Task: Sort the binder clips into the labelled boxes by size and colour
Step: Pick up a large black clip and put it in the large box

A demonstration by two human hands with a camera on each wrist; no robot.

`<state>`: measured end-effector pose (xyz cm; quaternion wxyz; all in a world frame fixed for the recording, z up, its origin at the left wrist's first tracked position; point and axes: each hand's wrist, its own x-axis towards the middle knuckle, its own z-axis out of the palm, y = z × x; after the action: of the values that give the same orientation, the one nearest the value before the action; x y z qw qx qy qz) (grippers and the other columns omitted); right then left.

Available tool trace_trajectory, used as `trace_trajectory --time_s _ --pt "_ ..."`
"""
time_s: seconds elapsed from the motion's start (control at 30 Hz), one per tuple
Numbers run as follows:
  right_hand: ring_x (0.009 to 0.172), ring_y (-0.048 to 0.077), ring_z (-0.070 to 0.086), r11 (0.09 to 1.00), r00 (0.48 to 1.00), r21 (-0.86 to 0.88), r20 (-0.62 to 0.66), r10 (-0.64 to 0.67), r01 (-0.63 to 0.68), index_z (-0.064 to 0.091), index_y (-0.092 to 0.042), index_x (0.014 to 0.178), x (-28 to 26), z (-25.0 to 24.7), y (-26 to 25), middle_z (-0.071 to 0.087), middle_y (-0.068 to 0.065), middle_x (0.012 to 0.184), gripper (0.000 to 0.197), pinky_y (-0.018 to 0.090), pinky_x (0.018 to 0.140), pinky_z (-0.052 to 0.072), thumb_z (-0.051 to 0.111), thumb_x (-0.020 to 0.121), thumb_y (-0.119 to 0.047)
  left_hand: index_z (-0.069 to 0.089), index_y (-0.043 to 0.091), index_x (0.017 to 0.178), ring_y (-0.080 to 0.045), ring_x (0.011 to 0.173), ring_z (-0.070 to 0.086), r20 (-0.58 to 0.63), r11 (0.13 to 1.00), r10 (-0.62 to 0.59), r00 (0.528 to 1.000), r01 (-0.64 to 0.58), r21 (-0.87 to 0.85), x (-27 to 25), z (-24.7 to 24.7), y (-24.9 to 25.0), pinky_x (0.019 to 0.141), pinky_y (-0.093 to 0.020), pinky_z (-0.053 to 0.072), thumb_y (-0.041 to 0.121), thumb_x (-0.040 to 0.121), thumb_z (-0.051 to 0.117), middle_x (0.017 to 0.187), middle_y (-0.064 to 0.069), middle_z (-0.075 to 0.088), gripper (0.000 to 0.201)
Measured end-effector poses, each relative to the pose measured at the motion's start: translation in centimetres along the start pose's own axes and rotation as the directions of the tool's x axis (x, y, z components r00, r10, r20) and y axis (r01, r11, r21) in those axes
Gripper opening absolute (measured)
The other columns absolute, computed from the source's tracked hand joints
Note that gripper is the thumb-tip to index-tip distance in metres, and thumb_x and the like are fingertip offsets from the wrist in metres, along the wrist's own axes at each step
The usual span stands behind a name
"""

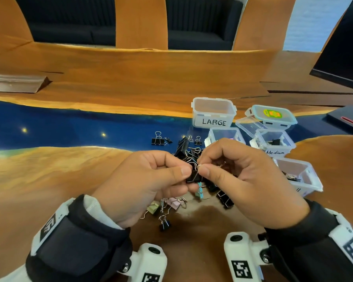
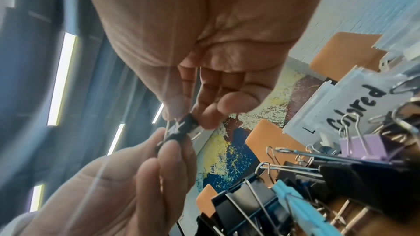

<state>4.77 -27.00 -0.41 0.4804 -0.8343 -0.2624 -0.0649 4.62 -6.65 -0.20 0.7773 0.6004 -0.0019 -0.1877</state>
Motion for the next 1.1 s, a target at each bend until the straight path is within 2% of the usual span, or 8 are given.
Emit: trace_trajectory --time_s 0.1,0.23,0.4,0.5,0.67,0.8,0.97,1.1 --pt "0.086 0.023 0.062 0.995 0.995 0.002 -0.005 -0.098 0.098 0.070 -0.021 0.085 0.0 0.1 -0.4 0.065 -0.004 0.089 0.003 0.037 0.069 0.051 0.071 0.087 -0.023 0.069 -0.004 0.087 -0.027 0.074 0.076 -0.077 1.000 0.011 0.997 -0.013 -0.022 0.1 -0.1 0.0 0.059 -0.020 0.061 0.010 0.069 0.073 0.084 -0.022 0.073 0.023" --pt "0.087 0.021 0.063 0.989 0.989 -0.041 0.039 -0.140 0.141 0.075 -0.024 0.084 -0.3 -0.1 -0.8 0.064 -0.006 0.091 0.007 0.027 0.067 0.048 0.072 0.085 -0.030 0.069 -0.002 0.083 -0.017 0.059 0.072 -0.137 0.995 0.010 0.990 -0.024 -0.100 0.2 0.2 0.2 0.057 -0.018 0.060 0.011 0.064 0.071 0.069 -0.012 0.070 0.023" --pt "0.090 0.018 0.063 0.984 0.991 -0.127 0.068 -0.118 0.126 0.075 -0.029 0.086 -0.5 -0.2 -1.1 0.065 -0.009 0.095 0.003 0.019 0.070 0.046 0.076 0.083 -0.029 0.067 -0.003 0.088 -0.019 0.066 0.075 -0.150 0.990 0.002 0.989 -0.023 -0.142 0.2 0.2 0.3 0.057 -0.018 0.059 0.010 0.066 0.070 0.074 -0.015 0.071 0.026" --pt "0.091 0.020 0.063 0.993 0.996 -0.080 0.032 -0.088 0.091 0.074 -0.031 0.097 -0.5 -0.5 -1.0 0.065 -0.008 0.100 0.015 0.026 0.072 0.050 0.074 0.082 -0.032 0.067 -0.003 0.090 -0.018 0.067 0.074 -0.132 0.990 0.018 0.991 -0.037 -0.138 0.2 0.2 0.4 0.058 -0.018 0.060 0.011 0.068 0.069 0.075 -0.014 0.072 0.026" --pt "0.091 0.017 0.065 0.994 0.995 -0.033 -0.016 0.102 -0.103 0.068 -0.037 0.113 -0.4 -0.3 0.1 0.068 -0.010 0.100 0.027 0.045 0.078 0.055 0.061 0.088 -0.035 0.067 -0.005 0.094 -0.022 0.070 0.073 -0.070 0.993 0.036 0.997 -0.044 -0.106 -0.1 0.2 0.5 0.059 -0.019 0.060 0.010 0.071 0.070 0.079 -0.022 0.072 0.028" --pt "0.076 0.017 0.067 0.988 0.989 0.042 -0.006 0.149 -0.149 0.075 -0.028 0.100 -0.4 -0.1 -0.3 0.072 -0.005 0.082 0.013 0.045 0.072 0.057 0.070 0.089 -0.033 0.068 -0.007 0.096 -0.022 0.069 0.073 -0.067 0.994 0.053 0.996 -0.059 -0.091 0.0 0.1 0.3 0.061 -0.021 0.061 0.007 0.072 0.071 0.080 -0.022 0.071 0.028" --pt "0.071 0.021 0.065 0.985 0.989 0.109 -0.040 0.141 -0.136 0.073 -0.020 0.092 -0.4 0.3 -0.2 0.069 0.002 0.078 0.009 0.047 0.068 0.057 0.078 0.085 -0.016 0.076 0.004 0.089 -0.020 0.071 0.072 -0.027 0.996 0.052 0.998 -0.054 -0.066 0.0 0.2 0.3 0.060 -0.021 0.060 0.011 0.069 0.072 0.081 -0.020 0.071 0.022" --pt "0.071 0.023 0.064 0.985 0.990 0.133 -0.078 0.120 -0.109 0.072 -0.020 0.090 -0.3 0.4 0.0 0.068 0.004 0.078 0.012 0.049 0.068 0.057 0.076 0.081 -0.024 0.079 0.005 0.089 -0.019 0.070 0.072 -0.022 0.997 0.028 0.999 -0.030 -0.078 -0.1 0.3 0.5 0.061 -0.021 0.061 0.012 0.069 0.070 0.080 -0.018 0.073 0.023"
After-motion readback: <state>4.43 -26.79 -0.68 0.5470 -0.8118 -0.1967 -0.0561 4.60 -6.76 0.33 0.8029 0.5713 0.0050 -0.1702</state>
